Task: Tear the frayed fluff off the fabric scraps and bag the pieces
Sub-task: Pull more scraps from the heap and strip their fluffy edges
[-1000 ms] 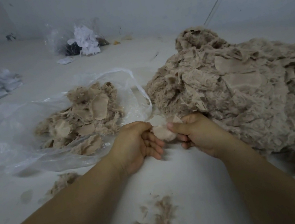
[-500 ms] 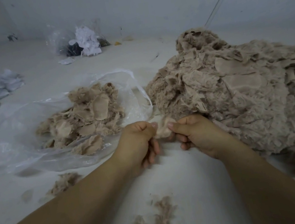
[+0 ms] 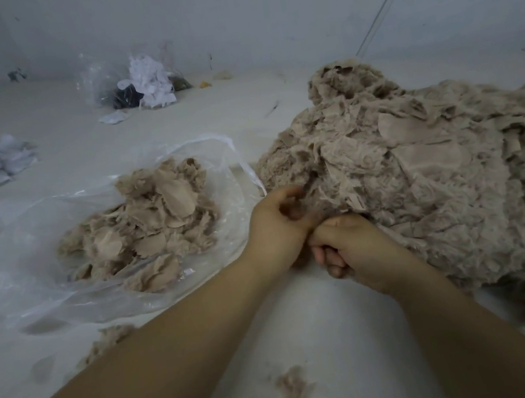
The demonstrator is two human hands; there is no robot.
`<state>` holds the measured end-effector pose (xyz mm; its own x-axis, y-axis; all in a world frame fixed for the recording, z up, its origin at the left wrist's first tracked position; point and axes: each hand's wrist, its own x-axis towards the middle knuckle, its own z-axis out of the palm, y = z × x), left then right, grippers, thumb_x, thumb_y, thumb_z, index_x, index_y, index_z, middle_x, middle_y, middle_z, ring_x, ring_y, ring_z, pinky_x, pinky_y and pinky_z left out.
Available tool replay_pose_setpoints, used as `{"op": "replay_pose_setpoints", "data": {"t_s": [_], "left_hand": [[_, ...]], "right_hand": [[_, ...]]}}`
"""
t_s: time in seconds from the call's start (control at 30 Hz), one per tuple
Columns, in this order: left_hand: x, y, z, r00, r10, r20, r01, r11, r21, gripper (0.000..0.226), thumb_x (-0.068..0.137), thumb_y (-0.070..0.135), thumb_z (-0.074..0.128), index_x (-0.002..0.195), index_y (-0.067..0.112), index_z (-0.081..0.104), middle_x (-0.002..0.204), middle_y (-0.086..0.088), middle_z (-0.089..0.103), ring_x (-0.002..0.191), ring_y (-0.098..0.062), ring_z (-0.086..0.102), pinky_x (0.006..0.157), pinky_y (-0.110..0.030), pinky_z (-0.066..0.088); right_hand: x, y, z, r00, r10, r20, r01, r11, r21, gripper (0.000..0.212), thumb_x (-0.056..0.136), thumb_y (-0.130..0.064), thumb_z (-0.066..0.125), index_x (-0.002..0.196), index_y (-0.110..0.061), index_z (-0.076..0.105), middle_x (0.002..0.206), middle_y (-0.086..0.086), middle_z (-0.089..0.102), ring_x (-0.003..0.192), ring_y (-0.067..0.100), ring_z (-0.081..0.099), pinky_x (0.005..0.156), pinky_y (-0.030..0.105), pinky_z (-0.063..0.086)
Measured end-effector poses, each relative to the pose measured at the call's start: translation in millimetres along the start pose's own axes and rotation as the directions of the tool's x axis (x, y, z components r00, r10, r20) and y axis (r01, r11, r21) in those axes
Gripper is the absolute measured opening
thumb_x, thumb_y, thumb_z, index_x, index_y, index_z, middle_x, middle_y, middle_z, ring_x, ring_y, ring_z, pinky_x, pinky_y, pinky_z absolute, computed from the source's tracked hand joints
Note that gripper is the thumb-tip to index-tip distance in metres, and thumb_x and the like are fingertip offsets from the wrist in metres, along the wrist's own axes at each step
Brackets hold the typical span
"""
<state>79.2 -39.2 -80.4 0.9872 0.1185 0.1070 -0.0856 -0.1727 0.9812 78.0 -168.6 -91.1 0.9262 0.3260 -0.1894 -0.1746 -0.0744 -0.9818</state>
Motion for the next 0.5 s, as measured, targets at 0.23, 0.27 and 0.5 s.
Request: {"op": "replay_pose_setpoints", "data": {"t_s": [0.23,0.27,0.5], "left_hand": [[10.3,-5.4,1.5,0.998,0.070,0.006,-0.070,0.985,0.158,0.026,0.089,0.002,0.066,0.065,0.011,0.060,0.061,0.002,0.057,0.054,-0.006,0.053,0.056,-0.024,0.045],[7.4,-9.5,-2.3,0.998,0.057,0.023,-0.060,0.981,0.187,0.020,0.090,0.003,0.065,0.071,0.006,0.062,0.063,-0.004,0.059,0.056,-0.013,0.055,0.056,-0.030,0.046],[-15.7,-27.7,-34.2,0.993,-0.113,0.037,0.109,0.991,0.081,0.020,0.095,0.006,0.061,0.076,0.007,0.058,0.054,-0.010,0.063,0.041,-0.017,0.055,0.042,-0.024,0.045]], "right_hand": [[0.7,-0.7,-0.5,0.999,0.026,-0.025,-0.024,0.998,0.049,0.050,0.093,-0.016,0.056,0.043,-0.015,0.057,0.039,0.003,0.032,0.040,0.015,0.027,0.039,0.021,0.025],[0.9,-1.1,-0.6,0.999,0.032,-0.036,-0.030,0.998,0.058,0.051,0.094,-0.023,0.058,0.044,-0.015,0.058,0.039,0.002,0.033,0.039,0.013,0.029,0.039,0.020,0.028],[2.2,-2.8,1.8,0.992,0.065,-0.110,-0.051,0.991,0.127,0.057,0.096,-0.046,0.055,0.047,-0.016,0.063,0.041,-0.001,0.039,0.039,0.009,0.037,0.041,0.021,0.038]]}}
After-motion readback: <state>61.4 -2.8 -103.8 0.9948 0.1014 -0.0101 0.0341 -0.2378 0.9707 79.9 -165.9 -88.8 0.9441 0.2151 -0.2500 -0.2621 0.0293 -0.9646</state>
